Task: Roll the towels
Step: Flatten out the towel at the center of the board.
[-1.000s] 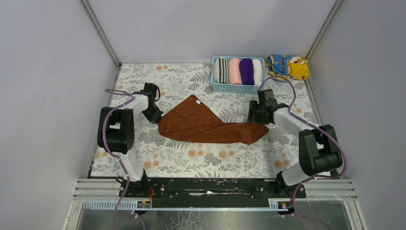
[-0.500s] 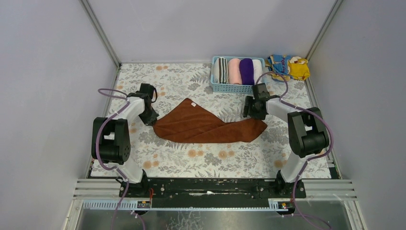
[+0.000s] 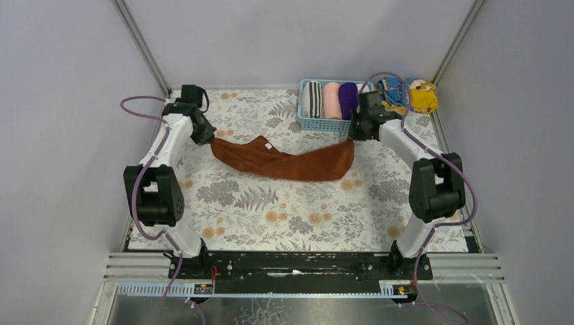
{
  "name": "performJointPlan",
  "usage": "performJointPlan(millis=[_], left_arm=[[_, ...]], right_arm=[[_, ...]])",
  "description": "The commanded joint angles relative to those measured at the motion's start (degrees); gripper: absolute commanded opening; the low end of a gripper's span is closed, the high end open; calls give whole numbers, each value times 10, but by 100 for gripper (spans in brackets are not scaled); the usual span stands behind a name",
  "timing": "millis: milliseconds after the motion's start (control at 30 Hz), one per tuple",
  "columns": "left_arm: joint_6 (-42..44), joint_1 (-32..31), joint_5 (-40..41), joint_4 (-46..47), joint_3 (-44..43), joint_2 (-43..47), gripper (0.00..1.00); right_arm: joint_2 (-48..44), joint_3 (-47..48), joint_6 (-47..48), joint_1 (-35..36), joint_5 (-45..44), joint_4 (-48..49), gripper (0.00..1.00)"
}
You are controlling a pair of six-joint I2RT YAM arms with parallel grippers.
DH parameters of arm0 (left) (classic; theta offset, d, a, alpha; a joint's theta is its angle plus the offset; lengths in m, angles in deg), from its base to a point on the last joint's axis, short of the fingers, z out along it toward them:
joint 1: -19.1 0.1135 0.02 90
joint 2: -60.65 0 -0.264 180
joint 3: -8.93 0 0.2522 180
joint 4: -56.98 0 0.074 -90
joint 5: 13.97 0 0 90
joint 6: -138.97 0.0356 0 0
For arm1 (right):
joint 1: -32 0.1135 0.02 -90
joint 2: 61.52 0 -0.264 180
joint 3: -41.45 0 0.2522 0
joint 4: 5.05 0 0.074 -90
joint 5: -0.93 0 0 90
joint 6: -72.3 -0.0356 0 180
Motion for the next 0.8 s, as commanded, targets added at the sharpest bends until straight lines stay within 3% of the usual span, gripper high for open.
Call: performJointPlan(millis=[0, 67, 133, 233, 267, 333, 400, 567, 667, 767], left_arm=[[16, 44, -31, -47, -79, 22, 0], [14, 56, -37, -47, -77, 52, 0], [12, 60, -41, -36, -47, 87, 0], [7, 60, -67, -5, 42, 142, 0], [6, 60, -87, 13, 80, 159, 0], [0, 60, -105, 40, 161, 189, 0], [1, 60, -123, 69, 230, 206, 1], [18, 60, -146, 96, 326, 194, 1], [28, 60, -155, 94, 329, 197, 2], [45, 60, -135, 78, 309, 198, 3]], right_arm=[[-98, 80, 47, -1, -22, 28, 0], [-148, 50, 63, -1, -28, 62, 3], [-197, -5, 66, -1, -32, 99, 13], [-257, -109, 46, -1, -42, 131, 15], [-279, -158, 33, -1, -54, 139, 21], [-304, -229, 7, -2, -85, 146, 51], [-317, -281, -12, -2, -102, 145, 60], [-306, -309, -10, -2, -66, 115, 62], [-284, -286, -1, 0, 4, 109, 62], [-234, -233, 4, 10, 13, 77, 62]])
